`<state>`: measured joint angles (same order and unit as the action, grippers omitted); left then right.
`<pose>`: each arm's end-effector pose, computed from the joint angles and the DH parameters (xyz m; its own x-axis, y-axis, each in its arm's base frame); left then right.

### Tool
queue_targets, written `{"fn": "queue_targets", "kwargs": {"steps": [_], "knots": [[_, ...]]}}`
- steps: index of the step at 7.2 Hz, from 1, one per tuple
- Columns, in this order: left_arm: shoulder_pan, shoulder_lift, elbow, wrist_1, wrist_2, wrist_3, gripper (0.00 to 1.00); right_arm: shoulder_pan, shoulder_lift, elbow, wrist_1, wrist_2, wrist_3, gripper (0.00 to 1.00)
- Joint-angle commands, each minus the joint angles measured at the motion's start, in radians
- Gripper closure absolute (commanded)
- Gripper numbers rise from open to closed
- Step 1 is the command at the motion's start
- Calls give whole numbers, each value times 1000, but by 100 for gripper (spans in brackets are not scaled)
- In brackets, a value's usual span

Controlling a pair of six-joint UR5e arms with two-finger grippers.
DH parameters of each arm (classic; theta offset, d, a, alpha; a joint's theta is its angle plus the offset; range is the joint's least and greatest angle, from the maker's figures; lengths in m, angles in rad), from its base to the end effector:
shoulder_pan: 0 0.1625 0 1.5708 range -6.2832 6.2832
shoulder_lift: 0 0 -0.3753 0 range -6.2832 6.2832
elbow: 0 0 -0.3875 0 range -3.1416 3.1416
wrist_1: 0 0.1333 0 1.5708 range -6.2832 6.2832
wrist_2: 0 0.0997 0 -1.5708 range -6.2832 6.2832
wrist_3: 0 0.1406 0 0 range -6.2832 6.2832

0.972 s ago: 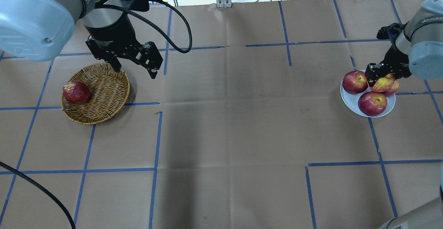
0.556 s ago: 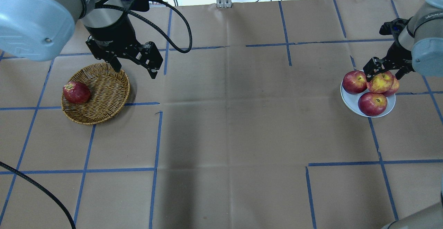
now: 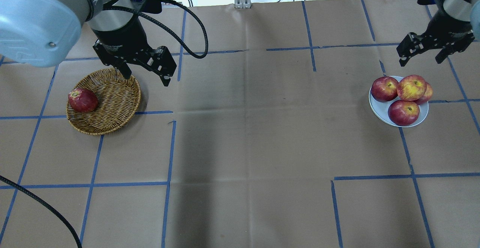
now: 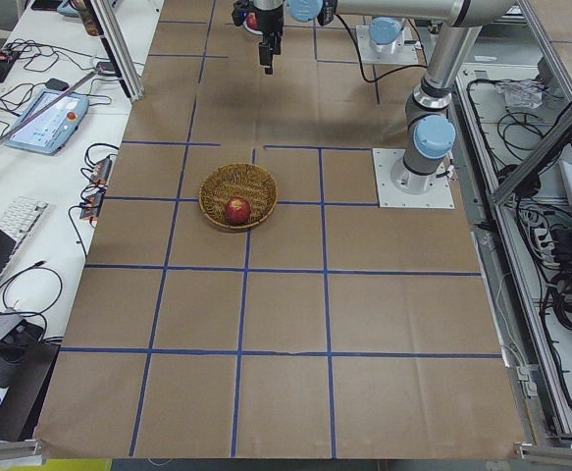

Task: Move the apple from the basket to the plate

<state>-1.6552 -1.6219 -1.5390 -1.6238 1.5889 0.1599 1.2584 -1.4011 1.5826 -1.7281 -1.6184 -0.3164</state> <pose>-0.1721 -0.4831 0.3824 -0.9701 0.2427 -0.0063 0.2416 0.9675 0.0742 -0.0457 -0.5535 0.3197 -0.9993 -0.0053 0.0377 -0.0039 0.9993 0.0378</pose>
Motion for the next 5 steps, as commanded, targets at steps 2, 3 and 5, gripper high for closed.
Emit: {"fn": "queue_targets", "kwargs": {"steps": [2, 3, 5], "knots": [[0, 5, -10, 2, 3, 22, 1, 232, -99, -64, 130, 0, 277, 0], [-1, 7, -12, 2, 3, 24, 1, 301, -110, -62, 127, 0, 354, 0], [-2, 7, -12, 2, 2, 24, 1, 352, -121, -67, 130, 6, 398, 0]]}}
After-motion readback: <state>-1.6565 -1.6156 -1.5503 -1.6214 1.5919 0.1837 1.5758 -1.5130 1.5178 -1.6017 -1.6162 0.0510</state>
